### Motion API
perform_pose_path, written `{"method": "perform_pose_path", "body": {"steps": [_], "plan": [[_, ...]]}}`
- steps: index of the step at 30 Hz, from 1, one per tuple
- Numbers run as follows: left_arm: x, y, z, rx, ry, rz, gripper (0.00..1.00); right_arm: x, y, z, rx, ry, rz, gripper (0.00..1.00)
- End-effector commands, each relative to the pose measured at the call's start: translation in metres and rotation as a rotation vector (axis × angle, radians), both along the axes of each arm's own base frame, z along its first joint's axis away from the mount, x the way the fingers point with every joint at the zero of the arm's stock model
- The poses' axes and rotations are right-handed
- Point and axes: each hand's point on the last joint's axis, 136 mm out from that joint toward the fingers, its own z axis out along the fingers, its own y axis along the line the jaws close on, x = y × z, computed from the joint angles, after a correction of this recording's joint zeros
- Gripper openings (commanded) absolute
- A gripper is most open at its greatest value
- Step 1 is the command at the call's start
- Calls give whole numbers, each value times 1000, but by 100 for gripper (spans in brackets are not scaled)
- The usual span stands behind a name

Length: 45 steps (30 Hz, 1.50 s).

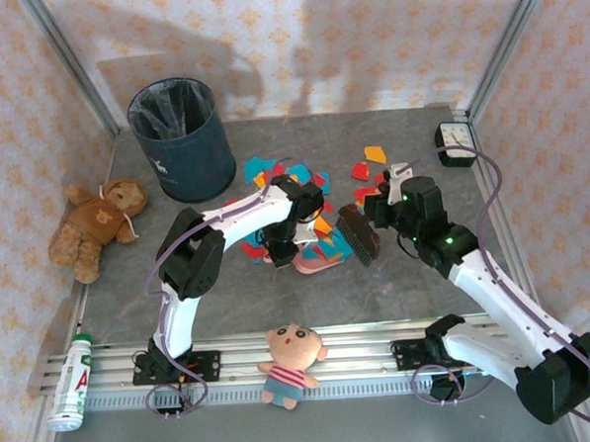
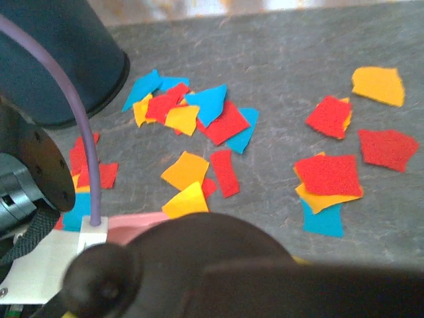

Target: Sweep away the paper scraps from the table

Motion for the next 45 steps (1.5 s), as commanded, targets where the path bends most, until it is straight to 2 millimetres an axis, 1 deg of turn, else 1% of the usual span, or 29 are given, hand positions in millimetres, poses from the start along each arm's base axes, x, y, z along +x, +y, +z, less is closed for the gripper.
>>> {"method": "perform_pose_path", "body": {"steps": [1,7,10,12,16,20,23,27,32,36,38,40,43,45], "plan": [[-7,5,-2,26,16,-14,0,5,-17,6,-13,-54,-106,0],[-9,5,-4,27,28,-9,0,1,-27,-16,-59,-10,-142,0],[-10,4,-5,23,35,-5,0,1,-30,-23,-54,-13,-162,0],[-11,3,-5,20,40,-5,0,2,-28,-28,-43,-6,-161,0],[-11,-1,-7,6,49,3,0,5,-16,-35,-6,21,-119,0],[-10,-4,-10,3,53,7,0,7,0,-31,60,25,-64,0],[-9,-7,-11,2,52,11,0,8,13,-22,123,14,-14,0],[-6,-11,-12,-11,40,23,0,8,17,-11,152,1,4,0],[-2,-12,-10,-16,19,25,0,4,10,7,153,-55,-15,0],[-2,-10,-11,-7,19,23,0,-1,-3,16,129,-101,-59,0],[-3,-10,-11,-5,21,22,0,-2,-14,16,106,-115,-105,0],[-2,-10,-11,-5,18,23,0,-1,-30,14,74,-121,-189,0],[-1,-10,-11,-6,15,20,0,-2,-45,8,15,-110,-254,0],[0,-11,-10,-7,13,24,0,-2,-51,3,-21,-100,-277,0]]}}
